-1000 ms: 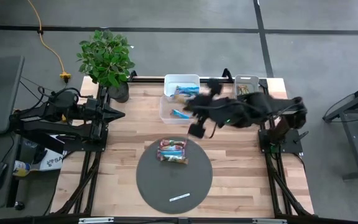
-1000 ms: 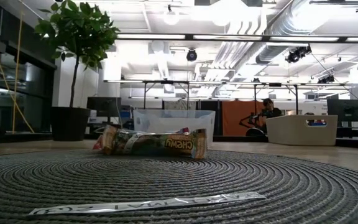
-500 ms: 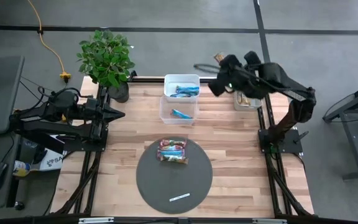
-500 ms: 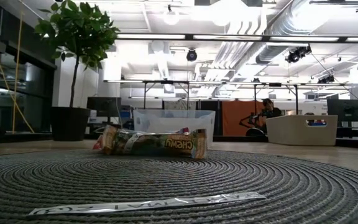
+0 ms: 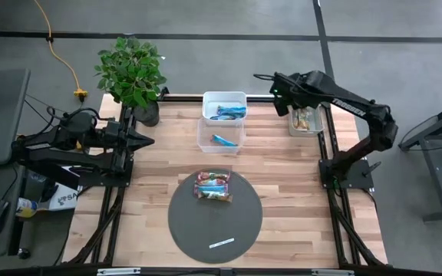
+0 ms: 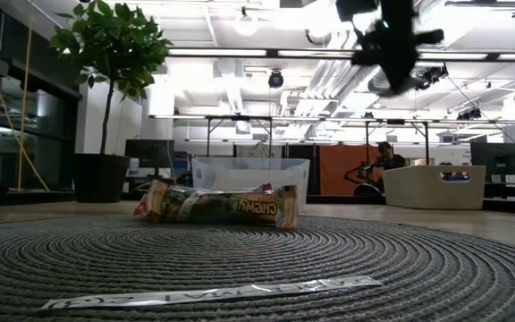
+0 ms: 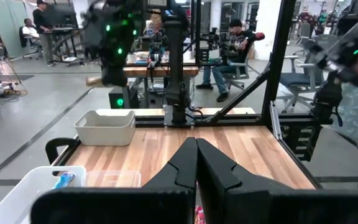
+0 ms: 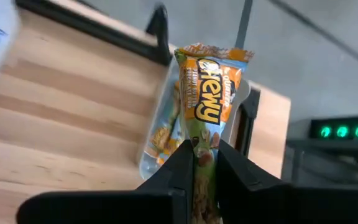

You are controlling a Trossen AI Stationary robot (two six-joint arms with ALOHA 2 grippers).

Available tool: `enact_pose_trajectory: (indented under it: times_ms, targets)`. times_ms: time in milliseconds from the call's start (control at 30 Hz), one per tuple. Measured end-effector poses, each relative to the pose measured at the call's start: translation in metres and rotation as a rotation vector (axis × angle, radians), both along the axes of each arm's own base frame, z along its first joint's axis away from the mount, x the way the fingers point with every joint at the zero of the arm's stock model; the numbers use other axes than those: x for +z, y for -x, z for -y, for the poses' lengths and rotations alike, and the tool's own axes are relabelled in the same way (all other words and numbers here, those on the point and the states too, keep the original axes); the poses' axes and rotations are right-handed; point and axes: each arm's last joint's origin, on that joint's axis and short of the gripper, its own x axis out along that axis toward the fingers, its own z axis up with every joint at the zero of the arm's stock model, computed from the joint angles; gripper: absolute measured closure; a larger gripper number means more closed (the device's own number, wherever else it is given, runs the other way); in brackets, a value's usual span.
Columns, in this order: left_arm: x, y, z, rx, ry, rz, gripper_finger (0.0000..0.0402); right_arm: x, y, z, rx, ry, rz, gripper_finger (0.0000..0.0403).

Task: Pick and place Granola Bars by type
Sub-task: Put the yellow granola bar into the gray bin

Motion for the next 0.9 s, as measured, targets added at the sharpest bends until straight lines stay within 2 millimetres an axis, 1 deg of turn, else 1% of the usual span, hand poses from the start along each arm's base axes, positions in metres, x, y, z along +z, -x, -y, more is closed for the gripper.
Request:
enact_pose_trajectory:
  times_ms: [133, 333, 467, 733, 900]
  targets:
    - [0.0, 0.0, 0.0, 0.0, 0.0, 0.0, 0.0401, -0.028, 0.019, 0.01, -0.05, -0.051, 0.004, 0.0363]
    - [0.0, 0.0, 0.0, 0.0, 0.0, 0.0, 0.0401, -0.061, 0.042, 0.024, -0.112, -0.049, 0.058, 0.0367]
    - [0.0, 0.0, 0.0, 0.0, 0.0, -0.001, 0.0401, -0.083, 0.053, 0.034, -0.167, -0.051, 0.108, 0.0366]
    - [0.0, 0.0, 0.0, 0.0, 0.0, 0.0, 0.0401, -0.12, 0.063, 0.053, -0.22, -0.008, 0.262, 0.0353]
    - [0.0, 0.0, 0.0, 0.0, 0.0, 0.0, 0.0401, -0.141, 0.068, 0.057, -0.244, 0.002, 0.348, 0.0356]
